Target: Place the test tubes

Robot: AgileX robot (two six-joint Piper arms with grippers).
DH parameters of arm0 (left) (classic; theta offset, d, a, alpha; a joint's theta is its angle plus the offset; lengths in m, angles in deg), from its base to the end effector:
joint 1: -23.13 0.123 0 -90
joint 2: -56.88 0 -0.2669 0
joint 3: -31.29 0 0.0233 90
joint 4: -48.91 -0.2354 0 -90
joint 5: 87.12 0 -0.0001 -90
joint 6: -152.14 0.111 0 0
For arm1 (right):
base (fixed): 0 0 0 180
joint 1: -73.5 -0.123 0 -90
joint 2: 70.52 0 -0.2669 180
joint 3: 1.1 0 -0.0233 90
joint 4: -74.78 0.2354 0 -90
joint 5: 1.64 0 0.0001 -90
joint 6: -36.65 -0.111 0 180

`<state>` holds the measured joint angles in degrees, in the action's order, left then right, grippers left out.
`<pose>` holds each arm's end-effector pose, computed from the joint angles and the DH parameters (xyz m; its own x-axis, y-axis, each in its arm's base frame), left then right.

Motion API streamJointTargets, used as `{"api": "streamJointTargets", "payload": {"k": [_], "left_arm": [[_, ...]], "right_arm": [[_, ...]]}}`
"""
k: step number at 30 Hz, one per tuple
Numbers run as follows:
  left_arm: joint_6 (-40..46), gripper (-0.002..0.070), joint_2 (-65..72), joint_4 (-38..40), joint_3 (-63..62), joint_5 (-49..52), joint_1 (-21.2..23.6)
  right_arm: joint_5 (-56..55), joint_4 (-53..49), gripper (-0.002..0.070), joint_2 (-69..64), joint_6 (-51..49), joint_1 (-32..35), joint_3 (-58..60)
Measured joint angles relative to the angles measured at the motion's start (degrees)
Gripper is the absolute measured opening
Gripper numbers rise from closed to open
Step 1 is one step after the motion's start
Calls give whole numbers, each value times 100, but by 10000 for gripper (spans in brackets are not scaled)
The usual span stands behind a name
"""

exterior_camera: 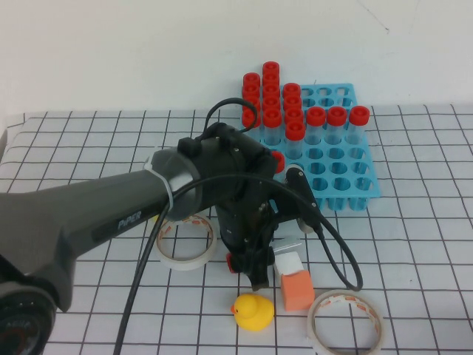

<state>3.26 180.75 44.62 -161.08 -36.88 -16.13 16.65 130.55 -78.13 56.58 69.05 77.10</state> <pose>0.3223 -0.2552 0.1748 -0.2660 0.9359 -0.2308 0.9225 0.3166 0.2207 0.0726 0.0346 0.1869 -0.2786 0.5262 -0.8034 -0.2115 0.7824 0.5858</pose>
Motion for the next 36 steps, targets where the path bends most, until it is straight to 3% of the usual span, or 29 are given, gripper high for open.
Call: {"api": "streamJointTargets", "payload": {"k": [5, 15, 19, 26, 36], "left_arm": [[182, 213, 4, -95, 0, 0, 0], [412, 215, 4, -942, -330, 398, 0], [1165, 215, -105, -844, -637, 783, 0], [3306, 215, -693, -70, -746, 1513, -9], [3745, 215, -919, -482, -759, 1648, -9]], "right_arm": [[11, 0, -1, 0, 0, 0, 0], [180, 0, -1, 0, 0, 0, 0], [180, 0, -1, 0, 1, 0, 0], [180, 0, -1, 0, 1, 0, 0], [180, 0, -1, 0, 1, 0, 0]]}}
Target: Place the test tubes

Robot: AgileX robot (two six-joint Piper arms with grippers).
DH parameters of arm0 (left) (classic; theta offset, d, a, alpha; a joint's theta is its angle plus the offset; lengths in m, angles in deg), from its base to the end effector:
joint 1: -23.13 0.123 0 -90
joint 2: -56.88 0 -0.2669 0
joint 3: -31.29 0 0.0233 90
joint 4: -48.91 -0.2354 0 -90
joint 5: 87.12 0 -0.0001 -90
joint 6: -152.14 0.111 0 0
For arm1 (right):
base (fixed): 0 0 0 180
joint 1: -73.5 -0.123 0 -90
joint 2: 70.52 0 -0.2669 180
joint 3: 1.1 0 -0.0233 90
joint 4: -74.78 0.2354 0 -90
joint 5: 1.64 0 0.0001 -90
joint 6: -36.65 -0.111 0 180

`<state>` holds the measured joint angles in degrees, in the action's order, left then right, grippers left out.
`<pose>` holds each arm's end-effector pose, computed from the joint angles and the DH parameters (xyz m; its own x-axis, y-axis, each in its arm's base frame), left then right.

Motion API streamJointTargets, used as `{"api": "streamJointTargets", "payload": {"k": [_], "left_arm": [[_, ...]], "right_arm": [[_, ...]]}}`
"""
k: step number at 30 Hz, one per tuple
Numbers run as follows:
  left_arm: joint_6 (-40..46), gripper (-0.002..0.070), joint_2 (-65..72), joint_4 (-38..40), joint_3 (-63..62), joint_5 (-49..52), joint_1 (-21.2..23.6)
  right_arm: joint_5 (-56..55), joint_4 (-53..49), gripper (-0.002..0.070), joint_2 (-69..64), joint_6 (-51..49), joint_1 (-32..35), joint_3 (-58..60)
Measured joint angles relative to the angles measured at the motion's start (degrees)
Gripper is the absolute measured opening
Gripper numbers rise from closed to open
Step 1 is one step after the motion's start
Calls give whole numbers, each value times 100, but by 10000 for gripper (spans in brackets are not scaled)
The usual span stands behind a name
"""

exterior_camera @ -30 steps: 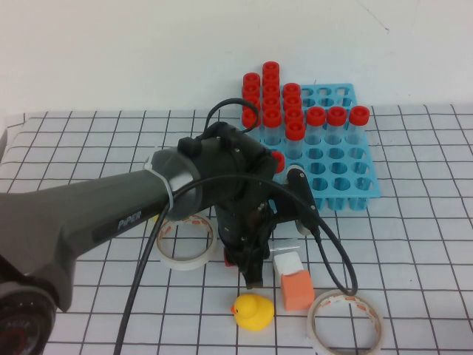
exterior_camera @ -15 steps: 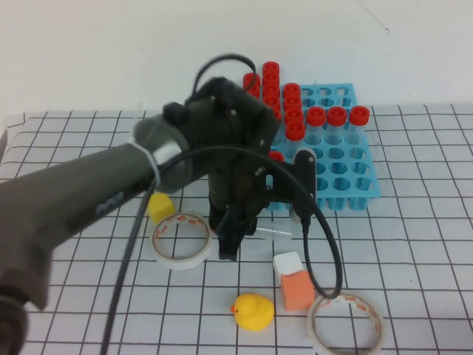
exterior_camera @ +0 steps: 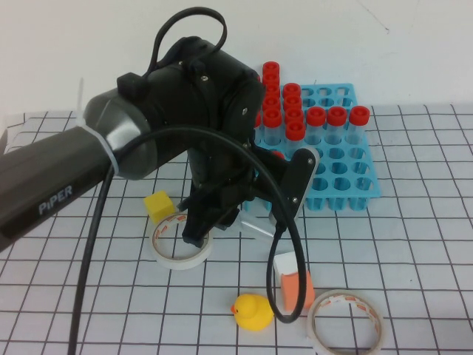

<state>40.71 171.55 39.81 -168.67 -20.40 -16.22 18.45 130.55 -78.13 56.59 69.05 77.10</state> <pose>0.3066 -0.2305 0.2655 0.3389 0.9403 0.0322 0.8776 -0.3283 0.3494 0.0713 0.0372 0.1850 -0.3061 0.5159 -0.8001 -0.2215 0.7788 0.5869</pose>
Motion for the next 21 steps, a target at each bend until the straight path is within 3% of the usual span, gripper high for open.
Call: {"api": "streamJointTargets", "payload": {"k": [8, 14, 21], "left_arm": [[-28, 215, 0, 5, 0, 0, 0], [-73, 215, 0, 579, 0, -35, 0], [825, 215, 0, 839, 0, -25, 0]], "right_arm": [[0, 0, -1, 0, 0, 0, 0], [0, 0, -1, 0, 0, 0, 0], [9, 0, -1, 0, 0, 0, 0]]}}
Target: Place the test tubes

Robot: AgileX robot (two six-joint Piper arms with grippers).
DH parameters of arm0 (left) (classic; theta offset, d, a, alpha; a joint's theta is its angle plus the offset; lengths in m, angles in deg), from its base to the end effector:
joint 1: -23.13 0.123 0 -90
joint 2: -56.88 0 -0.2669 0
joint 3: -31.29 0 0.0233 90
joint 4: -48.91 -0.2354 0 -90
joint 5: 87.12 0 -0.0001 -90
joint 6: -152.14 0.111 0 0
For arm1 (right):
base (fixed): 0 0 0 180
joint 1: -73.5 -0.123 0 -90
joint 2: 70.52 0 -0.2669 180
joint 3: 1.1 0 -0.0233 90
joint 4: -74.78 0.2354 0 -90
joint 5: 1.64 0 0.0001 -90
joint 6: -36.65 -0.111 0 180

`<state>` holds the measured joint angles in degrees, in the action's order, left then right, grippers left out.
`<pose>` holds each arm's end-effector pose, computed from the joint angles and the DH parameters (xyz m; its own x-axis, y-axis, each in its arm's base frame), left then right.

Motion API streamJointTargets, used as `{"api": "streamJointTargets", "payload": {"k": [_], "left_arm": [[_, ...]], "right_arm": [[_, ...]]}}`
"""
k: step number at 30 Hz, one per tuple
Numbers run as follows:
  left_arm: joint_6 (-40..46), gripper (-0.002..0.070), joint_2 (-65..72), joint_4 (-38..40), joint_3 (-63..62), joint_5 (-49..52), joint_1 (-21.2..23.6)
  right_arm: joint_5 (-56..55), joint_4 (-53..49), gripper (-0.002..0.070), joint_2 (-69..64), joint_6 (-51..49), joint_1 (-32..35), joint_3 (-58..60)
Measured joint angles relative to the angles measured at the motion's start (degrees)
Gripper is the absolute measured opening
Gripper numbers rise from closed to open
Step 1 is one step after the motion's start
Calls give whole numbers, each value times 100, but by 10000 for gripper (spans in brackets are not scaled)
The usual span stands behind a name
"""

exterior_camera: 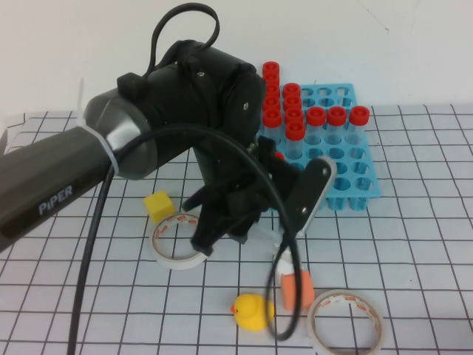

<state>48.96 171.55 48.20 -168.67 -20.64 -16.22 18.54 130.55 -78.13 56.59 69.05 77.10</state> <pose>0.2974 -0.2423 0.2643 0.4519 0.8900 -0.0615 0.8544 -0.4119 0.3167 0.0713 0.0374 0.1849 -0.3075 0.5154 -0.7999 -0.2220 0.7786 0.5870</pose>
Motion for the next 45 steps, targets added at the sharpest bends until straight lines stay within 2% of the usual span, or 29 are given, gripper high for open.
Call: {"api": "streamJointTargets", "payload": {"k": [6, 15, 18, 23, 30, 45], "left_arm": [[2276, 215, -5, -62, 0, 316, 0], [5083, 215, -5, -346, 69, 317, 0], [5747, 215, -5, -346, 156, 317, 0], [5902, 215, -5, -521, 346, 317, 43], [7124, 215, -14, -244, 993, 296, 247], [7267, 215, 312, -96, 1209, -64, 252]], "right_arm": [[0, 0, -1, 0, 0, 0, 0], [0, 0, -1, 0, 0, 0, 0], [0, 0, -1, 0, 0, 0, 0], [0, 0, -1, 0, 0, 0, 0], [0, 0, -1, 0, 0, 0, 0], [0, 0, -1, 0, 0, 0, 0]]}}
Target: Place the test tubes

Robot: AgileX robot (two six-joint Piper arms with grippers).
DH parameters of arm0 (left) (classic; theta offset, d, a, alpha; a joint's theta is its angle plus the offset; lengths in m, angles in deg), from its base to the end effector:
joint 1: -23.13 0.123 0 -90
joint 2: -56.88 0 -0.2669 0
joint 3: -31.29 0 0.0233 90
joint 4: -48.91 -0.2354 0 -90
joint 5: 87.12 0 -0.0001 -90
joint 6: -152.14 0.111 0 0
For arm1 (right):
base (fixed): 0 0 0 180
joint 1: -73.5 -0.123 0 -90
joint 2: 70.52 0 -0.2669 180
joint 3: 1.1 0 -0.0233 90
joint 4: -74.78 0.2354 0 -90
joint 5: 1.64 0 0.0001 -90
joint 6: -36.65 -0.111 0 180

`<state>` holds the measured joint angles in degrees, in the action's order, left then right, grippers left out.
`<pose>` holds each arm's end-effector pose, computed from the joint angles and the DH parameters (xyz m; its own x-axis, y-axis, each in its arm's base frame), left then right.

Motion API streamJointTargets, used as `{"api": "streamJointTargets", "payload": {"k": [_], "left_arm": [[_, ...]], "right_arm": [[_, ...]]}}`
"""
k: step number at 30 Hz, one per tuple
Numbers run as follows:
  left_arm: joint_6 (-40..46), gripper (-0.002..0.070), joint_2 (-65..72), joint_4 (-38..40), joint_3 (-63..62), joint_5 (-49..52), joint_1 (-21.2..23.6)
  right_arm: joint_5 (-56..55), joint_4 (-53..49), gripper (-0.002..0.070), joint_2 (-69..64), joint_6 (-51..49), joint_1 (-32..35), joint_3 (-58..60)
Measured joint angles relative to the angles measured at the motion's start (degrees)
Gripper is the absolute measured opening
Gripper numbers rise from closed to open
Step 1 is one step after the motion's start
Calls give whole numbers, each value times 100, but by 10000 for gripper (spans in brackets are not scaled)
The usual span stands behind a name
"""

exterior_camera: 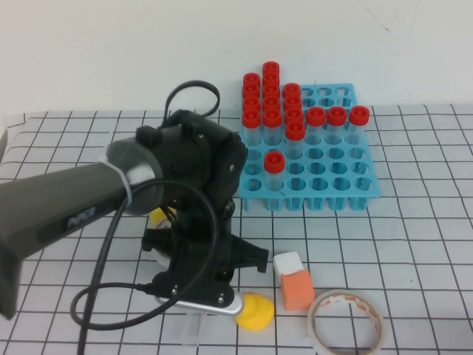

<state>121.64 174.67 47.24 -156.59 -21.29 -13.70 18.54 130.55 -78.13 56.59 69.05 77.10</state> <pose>0.2914 -0.2146 0.1902 0.9897 -0.1202 0.0778 -0.1217 -0.9925 0.0140 0.0713 0.0374 0.1849 -0.3075 0.5154 -0.7999 -0.2220 0.7786 0.5870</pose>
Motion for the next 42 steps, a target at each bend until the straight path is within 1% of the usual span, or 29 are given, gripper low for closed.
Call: {"api": "streamJointTargets", "payload": {"k": [4, 13, 14, 15, 18, 19, 21, 24, 30, 32, 33, 35, 40, 42], "left_arm": [[158, 215, 207, 49, 0, -23, 0], [182, 217, 331, 201, 0, -49, 0], [182, 233, 331, 168, 0, -49, 0], [169, 265, 331, 168, 0, -73, 0], [34, 375, 331, 120, 0, -191, 0], [-26, 397, 320, 120, 0, -230, 0], [-201, 410, 266, 110, 0, -243, 0], [-669, 379, 22, 95, 0, -116, 0], [-1822, 240, -801, 107, 0, 278, 0], [-2351, 199, -1148, 168, 0, 319, 0], [-2851, 180, -1315, 215, 0, 334, 0], [-4038, 149, -1604, 549, 0, 355, 0], [-8096, 90, -2162, 1908, 0, 421, 0], [-9112, 71, -2280, 2354, 0, 457, 0]], "right_arm": [[0, 0, -1, 0, 0, 0, 0], [0, 0, -1, 0, 0, 0, 0], [0, 0, -1, 0, 0, 0, 0], [0, 0, -1, 0, 0, 0, 0], [0, 0, -1, 0, 0, 0, 0], [0, 0, -1, 0, 0, 0, 0], [0, 0, -1, 0, 0, 0, 0], [0, 0, -1, 0, 10, 0, 0], [0, 0, -1, 0, 10, 0, 0], [0, 0, -1, 0, 10, 0, 0], [0, 0, -1, 0, 10, 0, 0], [0, 0, -1, 0, 10, 0, 0], [0, 0, -1, 0, 10, 0, 0], [0, 0, -1, 0, 10, 0, 0]]}}
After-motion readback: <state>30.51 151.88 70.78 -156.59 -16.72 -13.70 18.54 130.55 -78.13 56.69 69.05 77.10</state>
